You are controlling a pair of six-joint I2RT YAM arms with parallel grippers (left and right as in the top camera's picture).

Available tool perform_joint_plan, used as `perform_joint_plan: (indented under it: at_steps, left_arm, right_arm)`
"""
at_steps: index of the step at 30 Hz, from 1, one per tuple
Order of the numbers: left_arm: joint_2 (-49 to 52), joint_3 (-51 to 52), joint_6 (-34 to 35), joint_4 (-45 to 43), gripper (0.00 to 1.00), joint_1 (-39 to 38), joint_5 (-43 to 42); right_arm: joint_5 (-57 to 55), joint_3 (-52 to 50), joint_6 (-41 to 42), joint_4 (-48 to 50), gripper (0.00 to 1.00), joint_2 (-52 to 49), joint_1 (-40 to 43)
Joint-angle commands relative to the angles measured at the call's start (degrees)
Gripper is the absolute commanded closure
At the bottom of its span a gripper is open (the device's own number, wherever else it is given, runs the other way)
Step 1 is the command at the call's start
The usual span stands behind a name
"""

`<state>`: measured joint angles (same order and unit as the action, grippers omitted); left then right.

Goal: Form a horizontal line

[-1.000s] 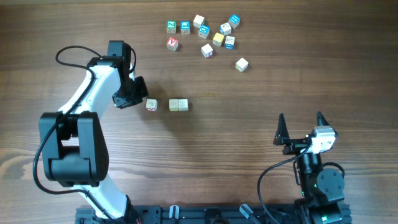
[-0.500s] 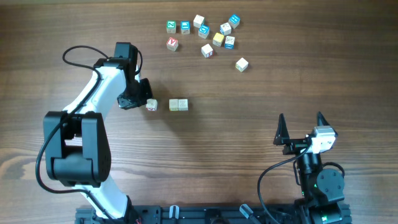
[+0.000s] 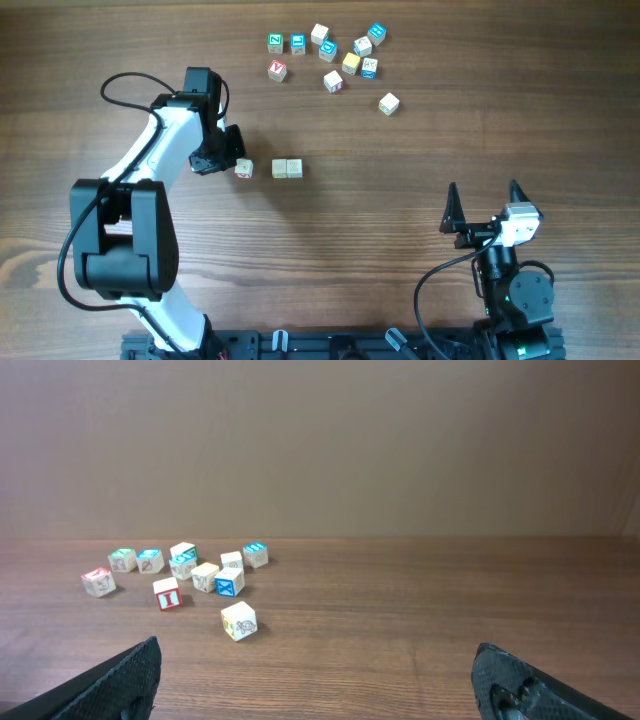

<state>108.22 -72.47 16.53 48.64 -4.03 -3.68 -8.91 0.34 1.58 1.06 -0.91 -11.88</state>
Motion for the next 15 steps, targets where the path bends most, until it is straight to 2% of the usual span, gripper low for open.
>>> perform_joint_plan:
  at_steps: [1, 8, 15]
  left_arm:
    - [0.5, 0.6, -1.4, 0.1, 0.96, -0.2, 0.8]
    - [0.5, 0.6, -1.6, -0.4, 0.96, -0.2, 6.0]
    - [0.5, 1.7, -1.5, -0.6, 0.96, -0.2, 6.1]
  right_arm:
    - [-0.5, 0.0, -0.5, 0.2, 0.00, 0.3, 0.3]
    - [-0.5, 0.0, -0.5, 0.2, 0.00, 0.3, 0.3]
    - [-0.5, 0.0, -0.5, 0.2, 0.00, 0.3, 0.3]
